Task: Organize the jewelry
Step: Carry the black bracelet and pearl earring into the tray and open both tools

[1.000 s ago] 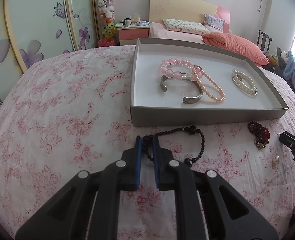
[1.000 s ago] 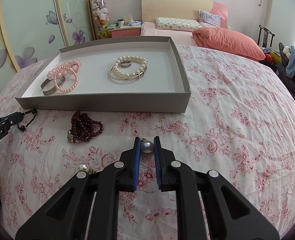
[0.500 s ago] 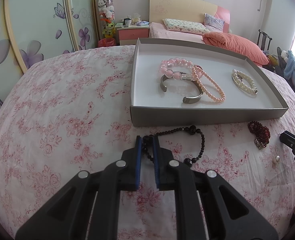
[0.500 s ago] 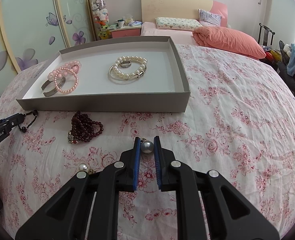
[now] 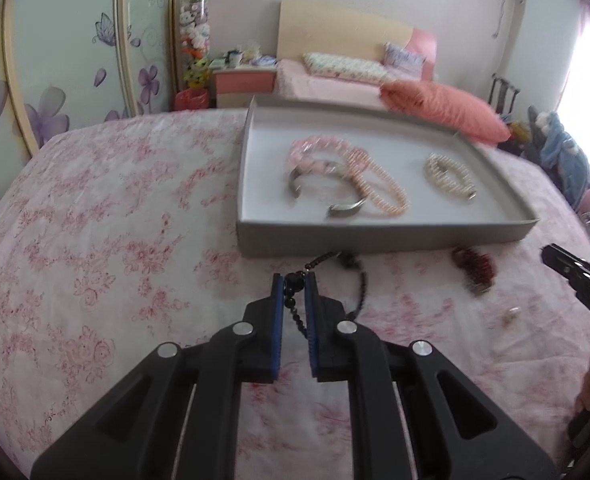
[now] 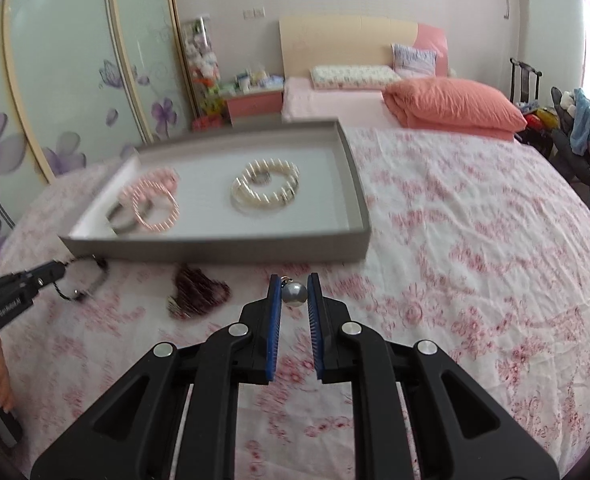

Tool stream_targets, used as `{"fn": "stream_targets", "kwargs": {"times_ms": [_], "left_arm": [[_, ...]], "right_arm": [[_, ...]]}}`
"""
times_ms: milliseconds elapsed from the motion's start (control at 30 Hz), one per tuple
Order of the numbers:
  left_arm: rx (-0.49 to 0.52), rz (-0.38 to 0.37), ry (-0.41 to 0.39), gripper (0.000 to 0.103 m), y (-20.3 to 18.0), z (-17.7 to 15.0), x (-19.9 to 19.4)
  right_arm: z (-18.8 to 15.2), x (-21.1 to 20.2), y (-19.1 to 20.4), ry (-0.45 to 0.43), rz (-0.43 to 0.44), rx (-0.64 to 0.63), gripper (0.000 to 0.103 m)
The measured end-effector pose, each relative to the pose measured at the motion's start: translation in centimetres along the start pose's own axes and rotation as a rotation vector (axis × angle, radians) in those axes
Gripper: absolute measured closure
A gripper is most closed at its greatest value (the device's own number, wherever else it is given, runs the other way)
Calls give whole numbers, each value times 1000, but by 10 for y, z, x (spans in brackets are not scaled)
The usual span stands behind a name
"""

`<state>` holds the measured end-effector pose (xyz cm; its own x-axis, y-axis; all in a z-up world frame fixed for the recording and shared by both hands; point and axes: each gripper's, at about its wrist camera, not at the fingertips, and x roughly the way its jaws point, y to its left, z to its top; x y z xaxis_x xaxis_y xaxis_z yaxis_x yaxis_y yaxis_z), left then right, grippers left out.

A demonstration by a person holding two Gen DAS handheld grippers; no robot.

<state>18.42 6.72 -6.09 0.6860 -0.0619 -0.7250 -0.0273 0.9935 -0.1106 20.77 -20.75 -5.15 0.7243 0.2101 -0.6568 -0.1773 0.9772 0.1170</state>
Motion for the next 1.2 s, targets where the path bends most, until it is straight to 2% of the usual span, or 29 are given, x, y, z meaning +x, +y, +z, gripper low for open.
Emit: {"fn": "stream_targets", "kwargs": {"times_ms": [200,467,867,1200], "left_arm": [[4,-77,-102,92,-13,12,-37],[10,-117,-180,92,-25,21,-68],[12,-133,-267,92,-31,43,-100],[22,-120,-297,92,-37,57,-101]], "right_arm": [[19,-30,15,-117,51,-12,89],[29,-61,30,-235,66,-61,89],[41,-75,30,-316,94,-63,89],[50,-69,34,-351,98,-65,89]]}}
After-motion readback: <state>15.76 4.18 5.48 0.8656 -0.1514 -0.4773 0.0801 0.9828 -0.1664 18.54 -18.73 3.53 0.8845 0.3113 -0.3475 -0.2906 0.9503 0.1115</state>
